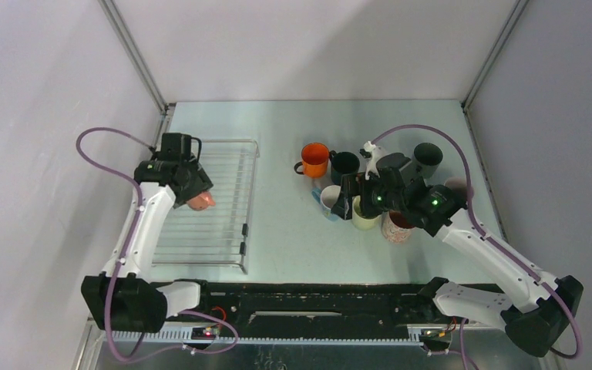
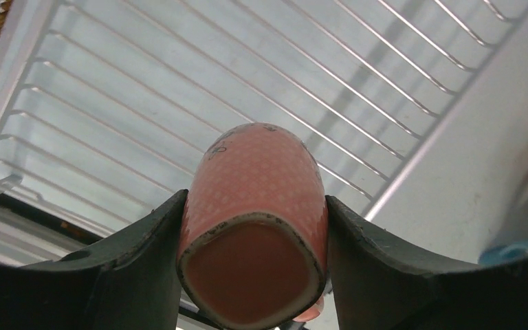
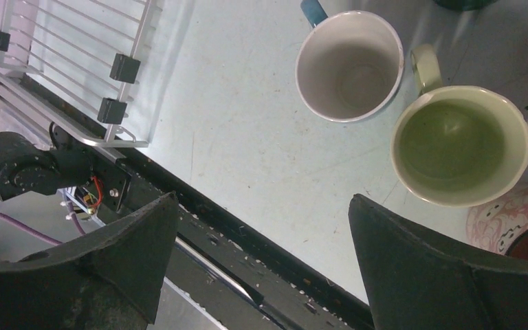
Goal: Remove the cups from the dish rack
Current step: Unload the cup from the dish rack.
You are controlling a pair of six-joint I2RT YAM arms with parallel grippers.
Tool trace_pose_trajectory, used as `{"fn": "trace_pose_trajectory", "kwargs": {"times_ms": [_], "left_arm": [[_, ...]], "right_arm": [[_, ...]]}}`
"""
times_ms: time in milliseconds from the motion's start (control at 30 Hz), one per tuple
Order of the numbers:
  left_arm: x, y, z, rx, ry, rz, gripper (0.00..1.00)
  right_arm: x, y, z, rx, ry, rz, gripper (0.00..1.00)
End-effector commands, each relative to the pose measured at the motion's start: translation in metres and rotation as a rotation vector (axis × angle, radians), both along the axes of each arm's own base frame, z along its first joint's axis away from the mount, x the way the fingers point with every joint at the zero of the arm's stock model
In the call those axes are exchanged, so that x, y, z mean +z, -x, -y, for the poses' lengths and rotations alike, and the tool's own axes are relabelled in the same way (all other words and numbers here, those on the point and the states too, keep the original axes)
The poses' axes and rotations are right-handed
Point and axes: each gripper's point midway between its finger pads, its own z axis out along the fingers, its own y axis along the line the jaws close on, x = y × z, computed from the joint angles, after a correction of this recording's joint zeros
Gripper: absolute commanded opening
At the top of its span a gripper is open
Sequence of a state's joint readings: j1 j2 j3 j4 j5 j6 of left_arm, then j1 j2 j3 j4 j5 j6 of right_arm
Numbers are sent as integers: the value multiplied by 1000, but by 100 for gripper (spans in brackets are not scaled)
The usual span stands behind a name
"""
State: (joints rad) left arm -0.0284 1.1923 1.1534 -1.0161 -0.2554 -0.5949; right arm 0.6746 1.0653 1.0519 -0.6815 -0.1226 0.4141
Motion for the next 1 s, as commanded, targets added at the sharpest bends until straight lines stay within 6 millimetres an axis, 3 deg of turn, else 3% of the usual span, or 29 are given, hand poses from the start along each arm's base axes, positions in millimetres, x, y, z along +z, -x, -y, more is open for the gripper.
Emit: {"fn": "trace_pose_trajectory", "kwargs": {"times_ms": [0,200,433,600,967], "left_arm": [[37,-23,29,-120,44,105,0],[57,-36,75,-245,122,157,0],[75,-45,146,-374,301,238,0],[90,-44,202,-464,478,290,0],[115,-22,284,-544,880,324,0]], "right_arm": [[9,-9,-8,-18,-55,21,100],[11,-12,-11,-29,-87,5,100],[14,-13,-17,-30,-196,-11,100],[21,-13,-26,-31,-307,-5,99],[51,-13,-37,-25,-472,158,100]]}}
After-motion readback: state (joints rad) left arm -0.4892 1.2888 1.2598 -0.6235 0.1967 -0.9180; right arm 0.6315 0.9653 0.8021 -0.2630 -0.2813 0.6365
